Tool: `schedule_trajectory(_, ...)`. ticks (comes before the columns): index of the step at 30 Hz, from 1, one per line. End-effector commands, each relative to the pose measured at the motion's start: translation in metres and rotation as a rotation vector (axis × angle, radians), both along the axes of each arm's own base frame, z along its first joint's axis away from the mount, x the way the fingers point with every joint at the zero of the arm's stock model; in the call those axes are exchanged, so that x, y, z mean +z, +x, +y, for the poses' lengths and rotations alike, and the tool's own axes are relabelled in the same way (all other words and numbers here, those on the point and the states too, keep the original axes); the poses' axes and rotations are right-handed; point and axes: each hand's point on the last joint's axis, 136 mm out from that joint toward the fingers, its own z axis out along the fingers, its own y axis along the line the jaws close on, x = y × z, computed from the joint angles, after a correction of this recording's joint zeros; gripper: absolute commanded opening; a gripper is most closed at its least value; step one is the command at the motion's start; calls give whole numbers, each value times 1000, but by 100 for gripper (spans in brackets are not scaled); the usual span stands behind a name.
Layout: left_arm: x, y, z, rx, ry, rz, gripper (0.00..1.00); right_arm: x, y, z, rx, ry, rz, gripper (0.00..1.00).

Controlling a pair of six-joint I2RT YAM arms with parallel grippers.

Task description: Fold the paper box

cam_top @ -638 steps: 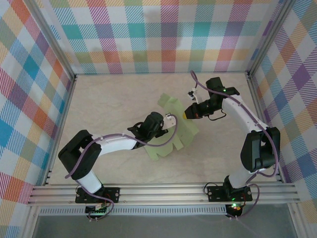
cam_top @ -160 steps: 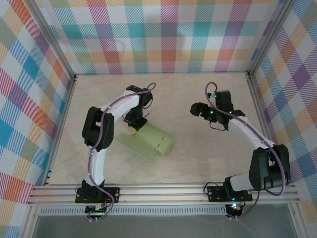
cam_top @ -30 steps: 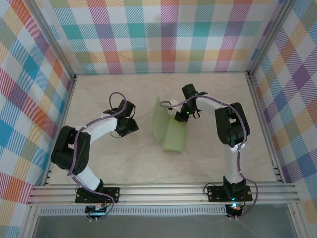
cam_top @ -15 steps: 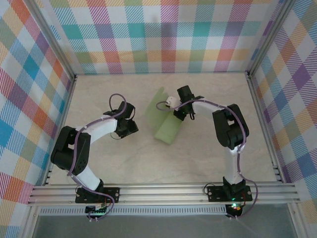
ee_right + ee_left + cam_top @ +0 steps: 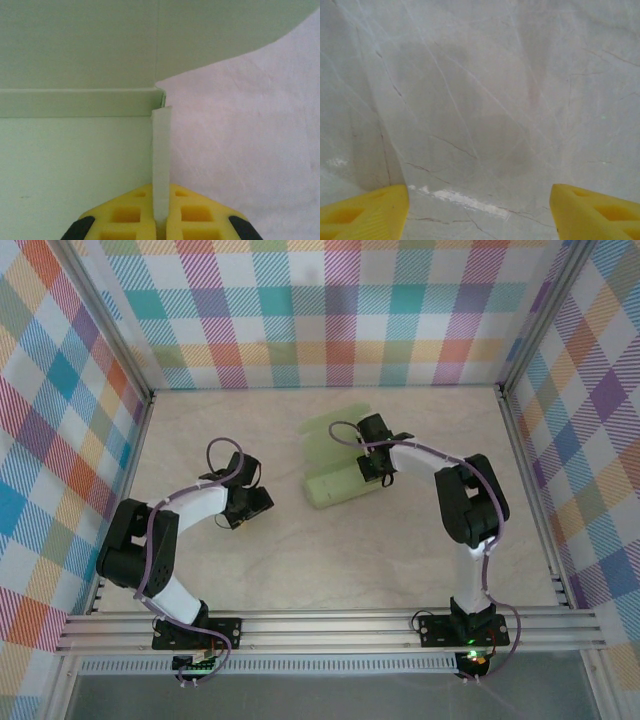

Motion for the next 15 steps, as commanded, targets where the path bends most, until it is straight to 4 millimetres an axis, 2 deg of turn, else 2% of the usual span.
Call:
schedule_trajectory(1,-2,2,-21,2,-121,-8,75,1,-25,-12,-235,37,45,0)
schedule_trajectory(7,-7,6,-33,-14,-161,-1,73,4,-40,-9,-308,67,-5,0)
schedule_trajectory(12,0,35,-57,-54,-265,-73,72,2,-46,-8,-309,89,-15,0)
schedule_trajectory(15,-1,47,-60,-52,-260,-93,72,-1,-50,-8,-299,102,-20,0)
